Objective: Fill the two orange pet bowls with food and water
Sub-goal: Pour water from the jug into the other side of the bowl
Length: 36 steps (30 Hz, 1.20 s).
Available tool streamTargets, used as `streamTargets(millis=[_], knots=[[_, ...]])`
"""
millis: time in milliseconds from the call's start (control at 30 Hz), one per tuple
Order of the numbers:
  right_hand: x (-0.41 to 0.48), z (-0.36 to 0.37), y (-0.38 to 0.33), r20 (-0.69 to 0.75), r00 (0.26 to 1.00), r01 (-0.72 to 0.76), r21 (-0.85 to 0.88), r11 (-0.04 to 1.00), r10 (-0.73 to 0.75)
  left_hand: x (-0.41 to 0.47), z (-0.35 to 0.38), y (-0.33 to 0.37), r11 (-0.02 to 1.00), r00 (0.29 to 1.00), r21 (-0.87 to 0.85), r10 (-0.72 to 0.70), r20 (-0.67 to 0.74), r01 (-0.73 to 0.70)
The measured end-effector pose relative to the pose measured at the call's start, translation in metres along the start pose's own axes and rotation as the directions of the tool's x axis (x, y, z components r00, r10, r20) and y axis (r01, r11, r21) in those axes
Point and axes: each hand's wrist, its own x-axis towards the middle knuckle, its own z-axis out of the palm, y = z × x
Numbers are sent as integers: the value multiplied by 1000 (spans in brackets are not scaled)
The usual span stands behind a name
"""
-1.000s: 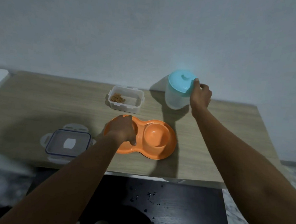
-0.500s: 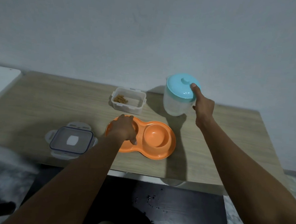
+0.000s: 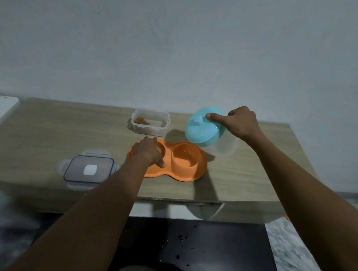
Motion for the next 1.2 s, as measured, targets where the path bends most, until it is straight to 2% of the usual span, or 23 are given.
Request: streamTargets(millis=[400, 1200], knots=[[-11, 3, -10, 119, 989, 125, -388, 913, -84, 0, 4, -3, 999, 1000, -33, 8, -25, -9], [-9, 0, -25, 157, 981, 178, -470, 864, -117, 5, 4, -4, 1000, 1000, -30, -3, -17, 3]])
